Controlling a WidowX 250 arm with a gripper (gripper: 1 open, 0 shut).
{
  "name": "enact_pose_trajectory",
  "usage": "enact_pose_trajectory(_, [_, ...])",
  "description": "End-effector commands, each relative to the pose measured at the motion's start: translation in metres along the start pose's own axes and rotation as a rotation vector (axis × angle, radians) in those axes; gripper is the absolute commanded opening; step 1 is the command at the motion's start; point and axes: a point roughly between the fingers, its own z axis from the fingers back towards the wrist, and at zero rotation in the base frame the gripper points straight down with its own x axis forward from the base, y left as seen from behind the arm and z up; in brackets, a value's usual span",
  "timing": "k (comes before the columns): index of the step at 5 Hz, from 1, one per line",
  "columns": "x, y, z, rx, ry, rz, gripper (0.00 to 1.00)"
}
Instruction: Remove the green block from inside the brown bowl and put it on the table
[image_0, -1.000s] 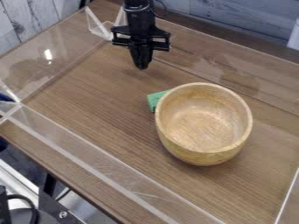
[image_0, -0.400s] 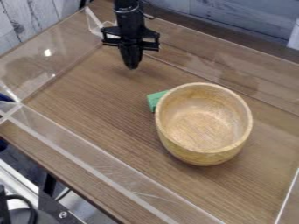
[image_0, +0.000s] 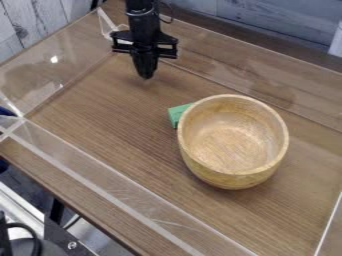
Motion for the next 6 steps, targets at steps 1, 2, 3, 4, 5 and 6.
enact_pose_trajectory(1, [0.009, 0.007, 0.015, 0.019, -0.056, 0.009, 0.00])
enact_pose_trajectory(2, [0.008, 0.011, 0.011, 0.027, -0.051, 0.017, 0.00])
enact_pose_trajectory(3, [0.007, 0.016, 0.006, 0.036, -0.045, 0.027, 0.00])
enact_pose_trajectory(4, [0.006, 0.019, 0.004, 0.040, -0.040, 0.035, 0.00])
enact_pose_trajectory(5, [0.005, 0.021, 0.003, 0.043, -0.036, 0.040, 0.00])
enact_pose_trajectory(6, [0.002, 0.022, 0.003, 0.042, -0.033, 0.042, 0.00])
